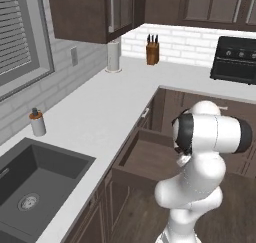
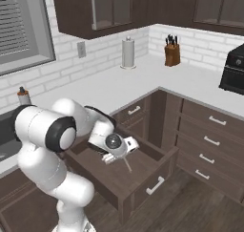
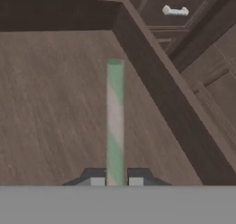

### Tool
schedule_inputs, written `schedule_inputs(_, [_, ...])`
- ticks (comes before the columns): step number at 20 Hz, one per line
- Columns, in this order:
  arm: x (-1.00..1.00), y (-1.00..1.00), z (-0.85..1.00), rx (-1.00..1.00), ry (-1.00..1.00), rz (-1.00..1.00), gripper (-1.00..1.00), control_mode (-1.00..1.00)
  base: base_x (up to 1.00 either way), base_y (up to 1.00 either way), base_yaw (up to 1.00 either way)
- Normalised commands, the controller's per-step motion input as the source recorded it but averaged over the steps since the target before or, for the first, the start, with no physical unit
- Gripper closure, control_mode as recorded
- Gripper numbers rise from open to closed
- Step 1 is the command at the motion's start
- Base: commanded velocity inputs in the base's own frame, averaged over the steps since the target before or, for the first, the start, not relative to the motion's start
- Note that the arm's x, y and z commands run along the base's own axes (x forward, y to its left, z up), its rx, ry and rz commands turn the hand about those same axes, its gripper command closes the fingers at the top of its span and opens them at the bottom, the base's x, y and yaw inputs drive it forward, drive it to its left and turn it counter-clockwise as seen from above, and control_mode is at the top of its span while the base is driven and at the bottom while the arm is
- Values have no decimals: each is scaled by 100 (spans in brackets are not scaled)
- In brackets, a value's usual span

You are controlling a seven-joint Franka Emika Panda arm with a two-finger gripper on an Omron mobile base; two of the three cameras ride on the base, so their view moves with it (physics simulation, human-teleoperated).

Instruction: Take a straw from the drawer in front and place it inside the glass cup on the dining counter.

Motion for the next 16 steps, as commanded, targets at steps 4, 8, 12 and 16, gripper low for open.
schedule_inputs(4, [52, -74, 100, 40, 0, -3, 100, -100, 0, 0, 0])
schedule_inputs(8, [47, -72, 100, 43, 0, -1, 100, -100, 0, 0, 0])
schedule_inputs(12, [30, -56, 100, 38, 7, 0, 100, -100, 0, 0, 0])
schedule_inputs(16, [-9, -12, 100, 21, 11, 0, 100, -100, 0, 0, 0])
